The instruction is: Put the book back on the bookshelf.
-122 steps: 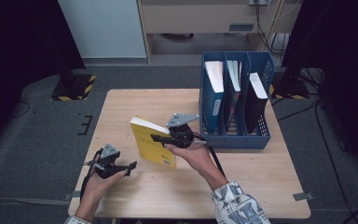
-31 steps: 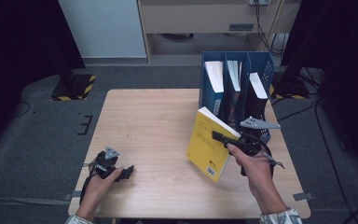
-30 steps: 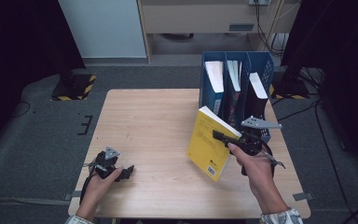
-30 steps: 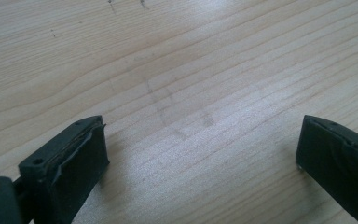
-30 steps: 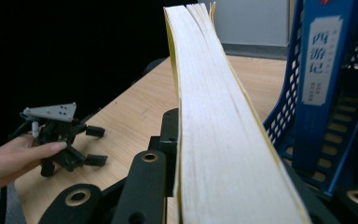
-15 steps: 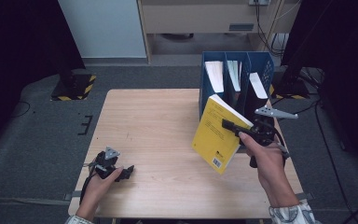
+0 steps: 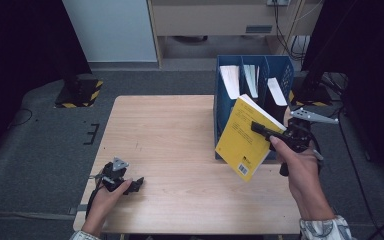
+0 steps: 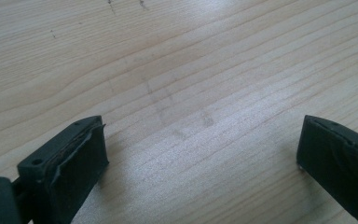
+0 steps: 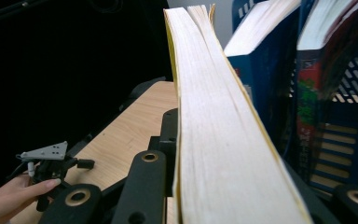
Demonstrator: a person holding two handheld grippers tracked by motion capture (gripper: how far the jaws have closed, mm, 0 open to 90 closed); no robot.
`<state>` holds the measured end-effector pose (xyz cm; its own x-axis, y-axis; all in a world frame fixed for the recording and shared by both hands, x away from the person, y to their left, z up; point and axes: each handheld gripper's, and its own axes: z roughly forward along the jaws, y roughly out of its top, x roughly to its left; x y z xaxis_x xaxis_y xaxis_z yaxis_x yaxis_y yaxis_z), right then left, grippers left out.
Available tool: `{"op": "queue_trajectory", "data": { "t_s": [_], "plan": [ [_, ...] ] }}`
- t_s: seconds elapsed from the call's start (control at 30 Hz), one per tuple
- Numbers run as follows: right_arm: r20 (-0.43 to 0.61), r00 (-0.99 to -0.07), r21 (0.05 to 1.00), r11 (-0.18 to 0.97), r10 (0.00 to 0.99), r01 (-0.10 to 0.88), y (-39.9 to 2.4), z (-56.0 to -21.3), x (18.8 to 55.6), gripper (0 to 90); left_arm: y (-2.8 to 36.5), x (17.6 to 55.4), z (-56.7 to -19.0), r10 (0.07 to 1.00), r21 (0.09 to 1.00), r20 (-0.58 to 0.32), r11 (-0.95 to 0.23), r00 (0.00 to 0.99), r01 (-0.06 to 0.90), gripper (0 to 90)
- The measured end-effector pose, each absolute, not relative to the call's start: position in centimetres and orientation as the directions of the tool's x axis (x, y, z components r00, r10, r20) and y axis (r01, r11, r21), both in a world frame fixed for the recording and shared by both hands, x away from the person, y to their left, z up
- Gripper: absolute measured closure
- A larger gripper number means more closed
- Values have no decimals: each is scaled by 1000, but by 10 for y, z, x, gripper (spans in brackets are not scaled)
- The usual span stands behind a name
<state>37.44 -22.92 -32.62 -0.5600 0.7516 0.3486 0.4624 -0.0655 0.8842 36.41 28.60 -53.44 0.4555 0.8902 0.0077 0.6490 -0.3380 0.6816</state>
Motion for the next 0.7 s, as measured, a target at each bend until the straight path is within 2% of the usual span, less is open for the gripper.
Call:
{"op": "queue_trajectory", "data": {
  "t_s": [0.7],
  "plan": [
    [349, -490, 888, -116, 799, 444, -272, -317, 366, 749, 286, 364, -535, 890, 682, 8, -338, 456, 648, 6]
  ]
}}
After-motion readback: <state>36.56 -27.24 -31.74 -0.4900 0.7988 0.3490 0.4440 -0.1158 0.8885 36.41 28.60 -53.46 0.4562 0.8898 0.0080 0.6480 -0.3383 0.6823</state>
